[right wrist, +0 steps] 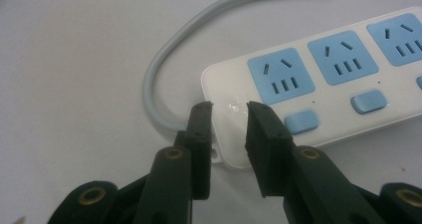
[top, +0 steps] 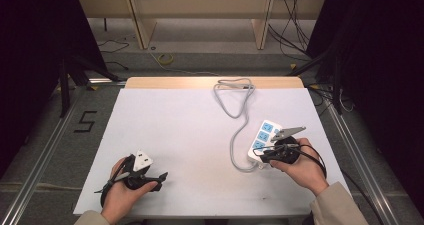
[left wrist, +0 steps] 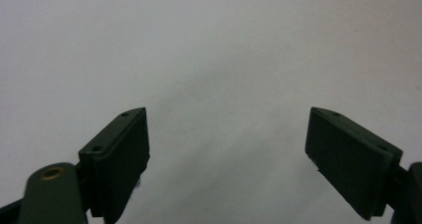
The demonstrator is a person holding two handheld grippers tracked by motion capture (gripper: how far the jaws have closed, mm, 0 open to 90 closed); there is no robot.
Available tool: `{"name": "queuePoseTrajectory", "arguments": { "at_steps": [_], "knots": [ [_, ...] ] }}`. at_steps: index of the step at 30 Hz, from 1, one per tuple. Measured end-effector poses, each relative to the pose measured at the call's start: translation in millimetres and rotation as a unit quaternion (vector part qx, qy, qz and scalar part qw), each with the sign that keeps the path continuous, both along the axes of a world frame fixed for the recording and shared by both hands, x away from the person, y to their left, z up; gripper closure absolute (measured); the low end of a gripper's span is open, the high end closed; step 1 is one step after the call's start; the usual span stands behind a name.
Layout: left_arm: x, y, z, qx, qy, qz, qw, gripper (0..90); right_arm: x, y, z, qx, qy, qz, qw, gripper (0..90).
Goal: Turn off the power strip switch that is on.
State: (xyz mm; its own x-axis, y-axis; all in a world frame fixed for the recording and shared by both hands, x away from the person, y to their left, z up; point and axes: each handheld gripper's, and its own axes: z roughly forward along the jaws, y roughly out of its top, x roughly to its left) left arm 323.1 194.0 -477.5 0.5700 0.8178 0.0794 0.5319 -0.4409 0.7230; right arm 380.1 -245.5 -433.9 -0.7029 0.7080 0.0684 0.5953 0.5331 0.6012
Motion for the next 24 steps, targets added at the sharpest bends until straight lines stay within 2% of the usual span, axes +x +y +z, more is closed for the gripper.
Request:
{"name": "queuePoseTrajectory", "arguments": {
  "at_steps": [9, 24],
  "knots": [
    [-0.2, 0.0, -0.1, -0.001, 0.000, 0.001, 1.0000, 17.3, -8.1, -6.0, -6.8, 0.005, -0.011, 0.001, 0.9999, 68.1],
    [-0.1, 0.7, 0.1, -0.001, -0.001, 0.002, 1.0000, 17.2, -22.0, -14.3, -17.7, 0.046, -0.047, 0.013, 0.9977, 57.0]
  ]
}}
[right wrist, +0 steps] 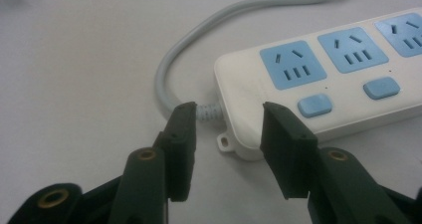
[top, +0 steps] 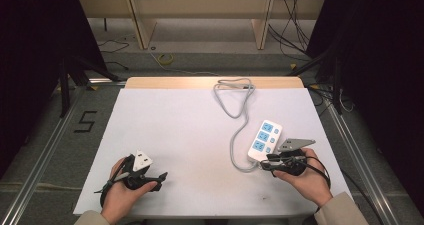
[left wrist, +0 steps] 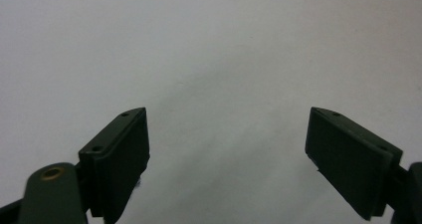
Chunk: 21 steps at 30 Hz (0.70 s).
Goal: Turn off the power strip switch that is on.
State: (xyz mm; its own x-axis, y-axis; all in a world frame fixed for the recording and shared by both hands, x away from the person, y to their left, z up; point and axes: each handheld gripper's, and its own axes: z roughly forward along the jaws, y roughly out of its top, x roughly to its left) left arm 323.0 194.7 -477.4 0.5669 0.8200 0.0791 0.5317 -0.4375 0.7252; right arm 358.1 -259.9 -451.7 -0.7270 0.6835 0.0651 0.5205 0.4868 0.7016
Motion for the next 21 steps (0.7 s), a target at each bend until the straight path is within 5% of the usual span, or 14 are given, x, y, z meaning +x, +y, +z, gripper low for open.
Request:
{"name": "queuePoseTrajectory", "arguments": {
  "at_steps": [21],
  "knots": [
    [0.5, 0.0, -0.1, -0.001, 0.001, 0.000, 1.0000, 17.0, -9.2, -6.5, -6.3, 0.022, -0.046, 0.005, 0.9987, 49.6]
  ]
}}
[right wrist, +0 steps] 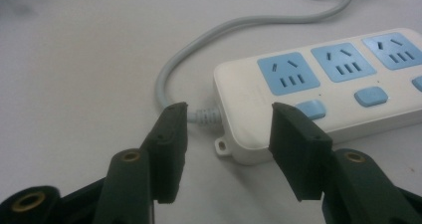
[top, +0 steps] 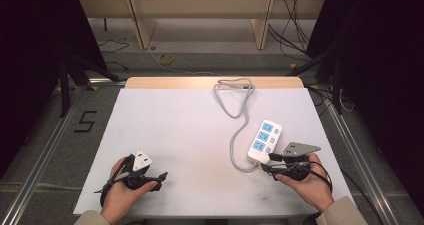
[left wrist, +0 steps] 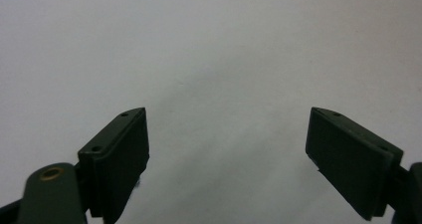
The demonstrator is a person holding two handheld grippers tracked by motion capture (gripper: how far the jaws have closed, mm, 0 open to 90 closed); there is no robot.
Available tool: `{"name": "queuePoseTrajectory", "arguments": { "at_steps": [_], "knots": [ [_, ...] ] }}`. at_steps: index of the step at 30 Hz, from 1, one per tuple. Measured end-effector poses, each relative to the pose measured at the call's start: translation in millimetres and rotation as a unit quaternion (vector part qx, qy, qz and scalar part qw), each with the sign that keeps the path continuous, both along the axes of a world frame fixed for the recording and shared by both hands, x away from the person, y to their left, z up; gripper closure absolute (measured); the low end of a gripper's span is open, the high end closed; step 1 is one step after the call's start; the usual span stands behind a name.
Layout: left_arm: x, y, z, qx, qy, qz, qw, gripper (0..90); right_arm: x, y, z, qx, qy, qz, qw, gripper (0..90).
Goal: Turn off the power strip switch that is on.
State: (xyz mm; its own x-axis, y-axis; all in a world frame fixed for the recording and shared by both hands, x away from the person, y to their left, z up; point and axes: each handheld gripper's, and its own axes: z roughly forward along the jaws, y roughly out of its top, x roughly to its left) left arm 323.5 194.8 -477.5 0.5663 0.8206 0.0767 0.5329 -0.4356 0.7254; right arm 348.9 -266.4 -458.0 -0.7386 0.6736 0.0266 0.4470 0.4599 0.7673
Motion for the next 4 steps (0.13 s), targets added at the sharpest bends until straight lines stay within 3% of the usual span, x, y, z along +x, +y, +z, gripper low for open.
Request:
{"name": "queuePoseTrajectory", "arguments": {
  "at_steps": [4],
  "knots": [
    [0.6, -0.2, -0.3, -0.001, 0.000, 0.000, 1.0000, 17.0, 0.1, -0.5, -0.1, 0.003, 0.001, 0.002, 1.0000, 49.3]
  ]
}}
